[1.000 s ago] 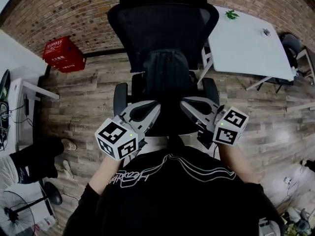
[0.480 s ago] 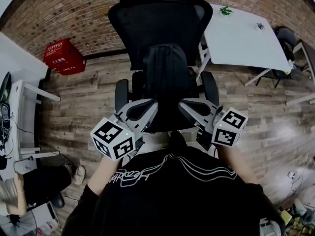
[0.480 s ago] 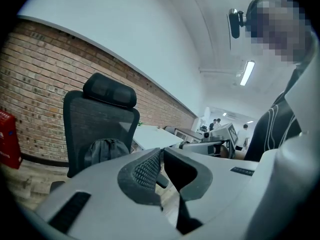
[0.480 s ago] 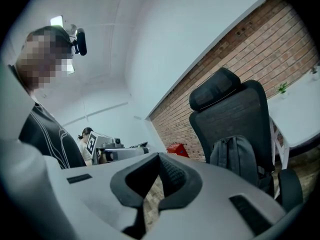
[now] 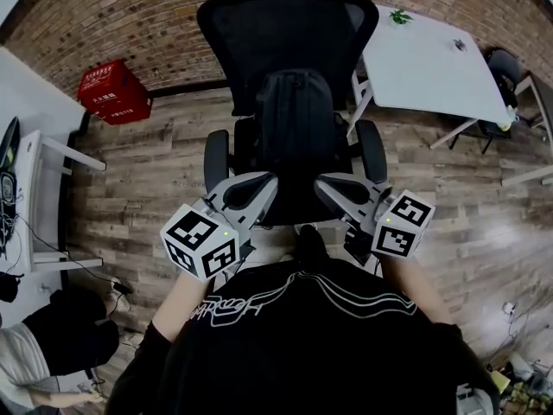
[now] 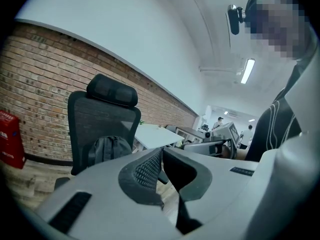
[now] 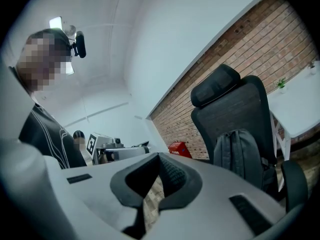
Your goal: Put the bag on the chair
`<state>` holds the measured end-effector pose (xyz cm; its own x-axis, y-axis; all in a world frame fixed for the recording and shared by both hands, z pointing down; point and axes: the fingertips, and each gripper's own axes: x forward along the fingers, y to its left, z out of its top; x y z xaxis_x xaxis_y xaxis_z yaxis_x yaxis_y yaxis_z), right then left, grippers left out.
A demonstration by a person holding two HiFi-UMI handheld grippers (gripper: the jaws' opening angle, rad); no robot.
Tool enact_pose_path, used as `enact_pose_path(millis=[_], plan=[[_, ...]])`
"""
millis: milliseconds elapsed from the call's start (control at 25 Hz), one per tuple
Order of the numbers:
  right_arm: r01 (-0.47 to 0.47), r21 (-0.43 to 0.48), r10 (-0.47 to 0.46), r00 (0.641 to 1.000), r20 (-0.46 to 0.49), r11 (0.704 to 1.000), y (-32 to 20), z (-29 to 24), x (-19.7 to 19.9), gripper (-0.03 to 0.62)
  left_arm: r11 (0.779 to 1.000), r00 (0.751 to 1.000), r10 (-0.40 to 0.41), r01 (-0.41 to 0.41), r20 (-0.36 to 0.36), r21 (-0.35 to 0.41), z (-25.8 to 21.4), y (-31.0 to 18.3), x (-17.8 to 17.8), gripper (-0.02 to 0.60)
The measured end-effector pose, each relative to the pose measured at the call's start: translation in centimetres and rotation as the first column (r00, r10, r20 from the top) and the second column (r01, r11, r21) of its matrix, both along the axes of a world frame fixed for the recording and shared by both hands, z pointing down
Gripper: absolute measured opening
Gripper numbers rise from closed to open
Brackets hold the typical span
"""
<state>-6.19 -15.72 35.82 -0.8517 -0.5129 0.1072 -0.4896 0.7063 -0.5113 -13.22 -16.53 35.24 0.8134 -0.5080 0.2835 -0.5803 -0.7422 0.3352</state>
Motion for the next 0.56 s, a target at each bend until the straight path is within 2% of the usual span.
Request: enact_pose_path(millis=[560], plan=[[-0.022,-0.004,0.022,1.0,-0.018,1.0,1.3,0.1,-1.2,-0.005,1.0,1.0,0.002,-0.002,-0.006,-0.016,0.1,1.6,-1.9,0.038]])
